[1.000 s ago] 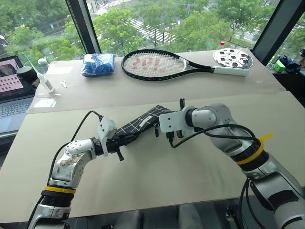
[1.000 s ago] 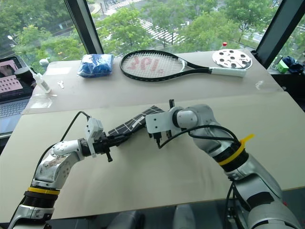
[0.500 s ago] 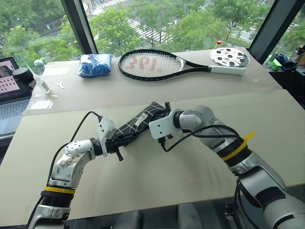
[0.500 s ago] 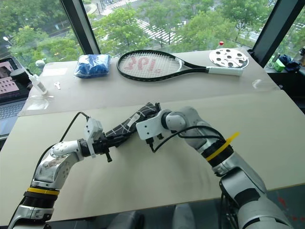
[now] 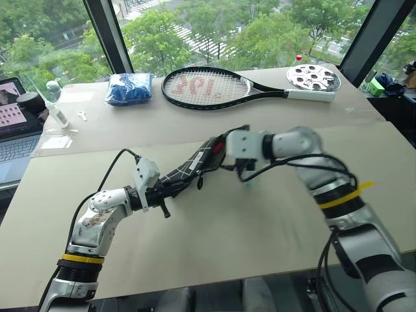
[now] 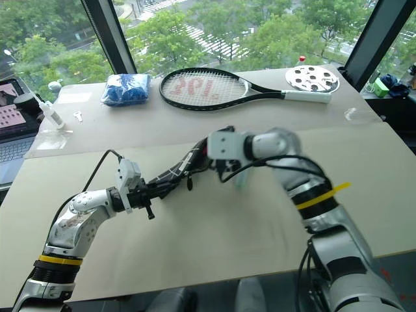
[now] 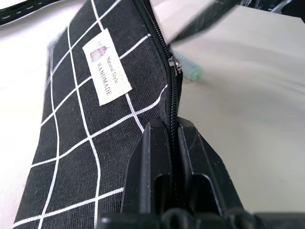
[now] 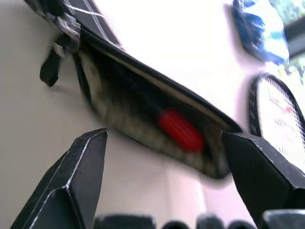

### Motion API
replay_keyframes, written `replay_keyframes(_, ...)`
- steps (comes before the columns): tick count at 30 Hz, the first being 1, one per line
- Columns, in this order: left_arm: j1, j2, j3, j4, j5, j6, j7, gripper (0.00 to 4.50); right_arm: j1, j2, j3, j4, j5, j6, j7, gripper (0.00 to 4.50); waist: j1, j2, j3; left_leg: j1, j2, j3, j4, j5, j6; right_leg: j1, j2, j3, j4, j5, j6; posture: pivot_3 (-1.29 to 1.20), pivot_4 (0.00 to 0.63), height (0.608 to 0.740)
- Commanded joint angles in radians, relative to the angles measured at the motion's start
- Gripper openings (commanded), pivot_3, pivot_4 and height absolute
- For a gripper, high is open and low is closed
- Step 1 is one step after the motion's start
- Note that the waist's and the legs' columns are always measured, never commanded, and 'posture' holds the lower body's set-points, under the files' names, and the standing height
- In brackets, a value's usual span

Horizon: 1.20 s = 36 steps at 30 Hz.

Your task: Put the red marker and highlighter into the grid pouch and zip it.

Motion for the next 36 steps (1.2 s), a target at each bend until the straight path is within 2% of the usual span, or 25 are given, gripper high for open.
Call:
replay_keyframes(1,0.006,0.006,0.014,-0.034,-0.012,0.004,-0.001,0.00,0.022,-0.062,-0.189,-0.115,0.229,0.258,0.079,4.17,0.000,0.000,0.000,0.000,0.000,0.000,0.000,0.000,0.000,0.000,0.000,0.000,0.000,0.000,0.000,0.00,0.150,0.740)
replay_keyframes(4,0.014,0.007,0.018,-0.037,-0.014,0.004,0.001,0.00,0.076,-0.090,-0.253,-0.162,0.296,0.458,0.044,4.17,0.001,0.000,0.000,0.000,0.000,0.000,0.000,0.000,0.000,0.000,0.000,0.000,0.000,0.000,0.000,0.00,0.150,0.740)
replay_keyframes(7,0.019,0.009,0.022,-0.038,-0.015,0.003,0.002,0.00,0.148,-0.072,-0.269,-0.212,0.287,0.703,-0.089,4.17,0.001,0.000,0.000,0.000,0.001,0.001,0.000,0.000,0.000,0.000,0.000,0.000,0.000,0.000,-0.001,0.00,0.150,0.740)
replay_keyframes(9,0.022,0.010,0.023,-0.040,-0.017,0.004,0.003,0.00,0.201,-0.033,-0.287,-0.270,0.291,0.848,-0.187,4.17,0.003,0.000,0.000,0.000,0.001,0.001,0.000,0.000,0.000,0.000,0.000,0.000,0.001,0.001,-0.001,0.00,0.150,0.740)
replay_keyframes(14,0.022,0.011,0.022,-0.038,-0.018,0.005,0.003,0.00,0.282,0.094,-0.300,-0.437,0.312,1.048,-0.354,4.17,0.005,0.000,0.000,-0.001,0.001,0.001,0.001,0.000,0.000,0.000,0.000,0.001,0.001,0.001,-0.001,0.00,0.150,0.740)
replay_keyframes(22,0.011,0.005,0.021,-0.035,-0.016,0.004,0.009,0.00,0.295,0.207,-0.286,-0.469,0.287,1.152,-0.564,4.17,0.019,0.000,0.000,0.000,0.000,0.001,0.002,0.000,0.000,0.000,0.000,0.001,0.001,0.002,0.000,0.00,0.150,0.740)
replay_keyframes(29,0.019,-0.005,0.026,-0.061,-0.024,0.005,0.032,0.00,0.310,0.246,-0.243,-0.417,0.261,1.114,-0.679,4.17,0.020,0.000,0.000,0.000,0.000,0.001,0.002,0.000,0.000,0.000,0.000,0.001,0.001,0.002,0.000,0.00,0.150,0.740)
replay_keyframes(36,0.027,-0.007,0.023,-0.065,-0.022,-0.001,0.042,0.00,0.316,0.348,-0.227,-0.339,0.258,1.089,-0.767,4.17,0.018,0.000,0.000,0.000,0.000,0.002,0.002,0.000,0.000,0.000,0.000,0.001,0.001,0.002,-0.001,0.00,0.150,0.740)
